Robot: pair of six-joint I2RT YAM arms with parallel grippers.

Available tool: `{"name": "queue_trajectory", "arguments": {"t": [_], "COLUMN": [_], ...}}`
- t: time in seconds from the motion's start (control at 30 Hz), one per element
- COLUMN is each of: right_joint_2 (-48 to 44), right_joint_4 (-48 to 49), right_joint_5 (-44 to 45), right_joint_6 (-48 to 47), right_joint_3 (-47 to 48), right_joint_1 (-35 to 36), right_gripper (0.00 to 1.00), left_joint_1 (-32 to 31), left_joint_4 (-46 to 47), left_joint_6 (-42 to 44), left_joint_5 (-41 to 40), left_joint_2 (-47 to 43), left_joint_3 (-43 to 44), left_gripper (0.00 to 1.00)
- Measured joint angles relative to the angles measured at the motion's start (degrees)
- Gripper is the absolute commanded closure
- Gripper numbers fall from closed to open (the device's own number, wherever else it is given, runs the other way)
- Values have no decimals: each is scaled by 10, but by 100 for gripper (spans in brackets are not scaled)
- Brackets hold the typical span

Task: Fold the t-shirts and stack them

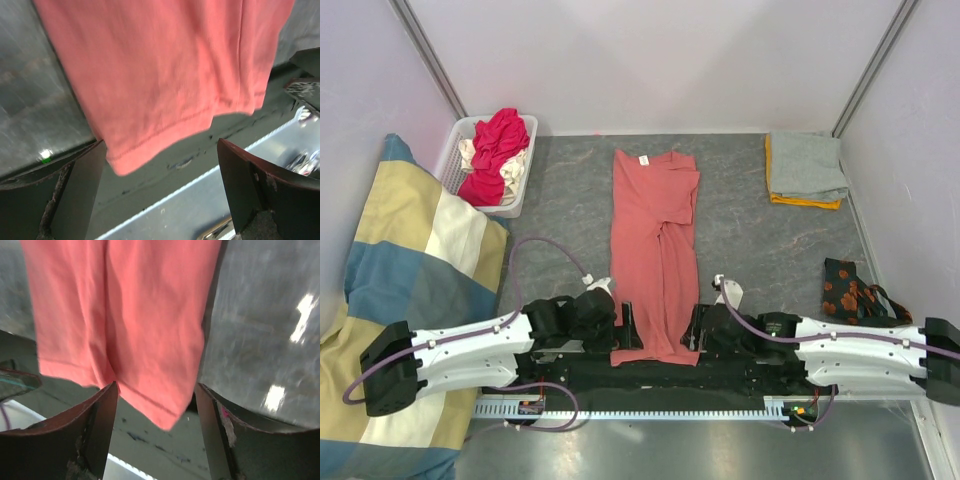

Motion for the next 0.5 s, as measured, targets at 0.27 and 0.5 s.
{"name": "queue_trajectory", "arguments": {"t": [0.27,0.5], "right_joint_2": [109,128], "right_joint_4": [-59,-66], "right_joint_5": [105,141], "right_joint_6": [144,207], "right_joint_3": [32,35], "right_joint_1": [156,186], "right_gripper": [41,50], "left_joint_1": [-69,-70], "left_joint_4": [-15,-16], "left_joint_6": [-75,-97], "left_joint_5": [-53,-79], "left_joint_2": [-6,-10], "left_joint_3": [-26,-43], "left_gripper": [7,17]}}
